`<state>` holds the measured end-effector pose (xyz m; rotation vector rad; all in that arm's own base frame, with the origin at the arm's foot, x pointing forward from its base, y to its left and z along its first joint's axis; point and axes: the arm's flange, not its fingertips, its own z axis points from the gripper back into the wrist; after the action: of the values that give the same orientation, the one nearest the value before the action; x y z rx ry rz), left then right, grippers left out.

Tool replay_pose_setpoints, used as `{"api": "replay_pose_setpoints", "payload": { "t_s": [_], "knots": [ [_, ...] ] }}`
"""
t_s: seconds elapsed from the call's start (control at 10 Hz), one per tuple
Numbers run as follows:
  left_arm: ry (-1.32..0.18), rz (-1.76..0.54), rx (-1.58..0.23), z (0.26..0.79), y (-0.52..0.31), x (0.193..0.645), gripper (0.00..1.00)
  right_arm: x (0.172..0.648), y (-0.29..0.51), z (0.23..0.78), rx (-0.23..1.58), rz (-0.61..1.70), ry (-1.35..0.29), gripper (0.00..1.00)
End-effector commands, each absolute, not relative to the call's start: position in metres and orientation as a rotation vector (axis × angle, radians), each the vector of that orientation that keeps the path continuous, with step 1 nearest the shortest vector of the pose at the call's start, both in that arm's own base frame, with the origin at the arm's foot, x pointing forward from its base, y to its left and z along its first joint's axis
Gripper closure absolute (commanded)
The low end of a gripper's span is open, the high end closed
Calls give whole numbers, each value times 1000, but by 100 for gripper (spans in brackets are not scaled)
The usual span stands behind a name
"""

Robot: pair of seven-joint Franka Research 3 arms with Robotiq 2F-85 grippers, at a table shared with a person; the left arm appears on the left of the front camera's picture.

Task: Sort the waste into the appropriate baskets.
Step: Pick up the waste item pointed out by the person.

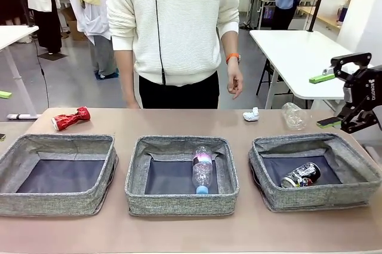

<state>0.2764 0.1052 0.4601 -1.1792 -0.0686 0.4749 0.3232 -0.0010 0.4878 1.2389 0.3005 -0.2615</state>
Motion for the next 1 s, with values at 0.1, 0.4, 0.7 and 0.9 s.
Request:
{"api": "replay_pose_setpoints", "payload": {
  "t_s": [0.1, 0.4, 0.7, 0.9],
  "knots": [
    [-75, 470, -1201, 461, 104, 275, 0, 323, 1, 488, 1260, -253, 293, 0],
    [-75, 470, -1201, 461, 104, 275, 0, 323, 1, 488, 1260, -253, 293, 0],
    [-75, 470, -1201, 461, 104, 275, 0, 323, 1, 488, 1260, -253, 293, 0],
    [-75, 470, -1201, 461, 104, 275, 0, 375, 15, 483, 1098, -178, 153, 0]
  ]
}}
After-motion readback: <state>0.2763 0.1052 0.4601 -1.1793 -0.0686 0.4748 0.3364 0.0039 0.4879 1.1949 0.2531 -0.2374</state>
